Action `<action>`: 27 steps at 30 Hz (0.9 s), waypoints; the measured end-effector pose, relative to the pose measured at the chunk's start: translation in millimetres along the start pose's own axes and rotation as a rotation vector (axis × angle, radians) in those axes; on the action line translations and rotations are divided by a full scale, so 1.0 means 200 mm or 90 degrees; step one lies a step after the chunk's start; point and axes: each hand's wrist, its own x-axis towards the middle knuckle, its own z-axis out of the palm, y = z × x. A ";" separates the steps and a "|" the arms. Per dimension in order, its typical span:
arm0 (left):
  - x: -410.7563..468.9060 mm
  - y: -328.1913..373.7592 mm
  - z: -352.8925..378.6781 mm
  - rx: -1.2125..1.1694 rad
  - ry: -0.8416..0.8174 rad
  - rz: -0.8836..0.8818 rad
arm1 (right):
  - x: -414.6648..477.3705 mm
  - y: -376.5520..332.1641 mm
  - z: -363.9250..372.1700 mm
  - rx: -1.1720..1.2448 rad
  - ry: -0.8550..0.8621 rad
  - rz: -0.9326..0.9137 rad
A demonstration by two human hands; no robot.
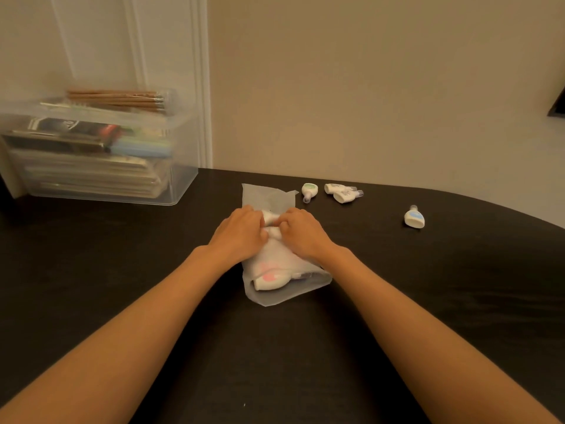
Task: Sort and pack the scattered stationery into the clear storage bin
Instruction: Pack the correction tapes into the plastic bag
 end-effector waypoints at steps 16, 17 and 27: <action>0.12 -0.02 0.01 0.049 -0.150 -0.033 | 0.07 0.04 0.04 0.004 -0.008 0.081; 0.10 -0.01 0.00 0.032 -0.127 -0.032 | 0.04 0.03 0.02 0.034 0.045 0.075; -0.11 0.01 0.03 0.023 0.128 0.086 | -0.23 -0.01 -0.04 -0.022 0.188 -0.022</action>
